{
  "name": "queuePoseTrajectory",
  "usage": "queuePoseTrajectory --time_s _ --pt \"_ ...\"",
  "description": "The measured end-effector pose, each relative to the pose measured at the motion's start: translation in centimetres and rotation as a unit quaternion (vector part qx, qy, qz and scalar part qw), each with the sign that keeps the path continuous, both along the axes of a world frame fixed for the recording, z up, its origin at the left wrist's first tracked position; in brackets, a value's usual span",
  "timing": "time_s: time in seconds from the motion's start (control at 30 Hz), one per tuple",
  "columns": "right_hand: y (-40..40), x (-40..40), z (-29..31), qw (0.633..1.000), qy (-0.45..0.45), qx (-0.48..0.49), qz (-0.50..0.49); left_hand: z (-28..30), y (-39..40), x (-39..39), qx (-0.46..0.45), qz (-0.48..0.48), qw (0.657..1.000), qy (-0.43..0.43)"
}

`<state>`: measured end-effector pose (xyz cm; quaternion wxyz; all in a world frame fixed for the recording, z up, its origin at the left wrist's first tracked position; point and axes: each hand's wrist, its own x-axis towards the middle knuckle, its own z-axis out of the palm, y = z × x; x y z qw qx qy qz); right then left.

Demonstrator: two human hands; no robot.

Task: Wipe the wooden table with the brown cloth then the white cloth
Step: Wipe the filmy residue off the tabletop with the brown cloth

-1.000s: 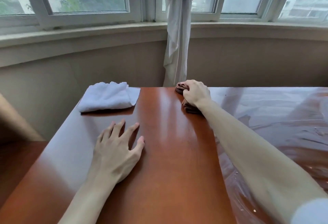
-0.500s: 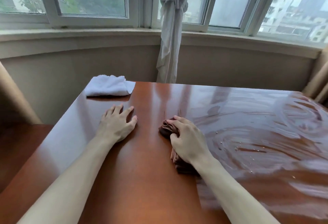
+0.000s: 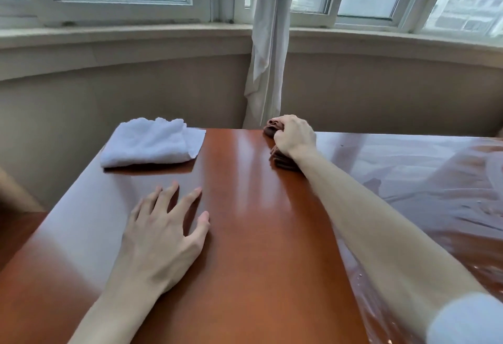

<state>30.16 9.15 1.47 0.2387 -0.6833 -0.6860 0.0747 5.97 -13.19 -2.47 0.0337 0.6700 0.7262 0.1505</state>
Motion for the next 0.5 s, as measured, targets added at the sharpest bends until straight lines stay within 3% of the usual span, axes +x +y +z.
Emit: queuePoseTrajectory --time_s 0.2,0.5 --pt "-1.9 0.0 -0.1 1.000 0.000 0.004 0.001 -0.1 0.1 -0.1 -0.002 -0.002 1.000 -0.001" --pt "-26.7 0.7 -0.7 0.995 -0.011 0.005 0.100 2.7 -3.6 1.4 0.040 -0.018 0.999 -0.002"
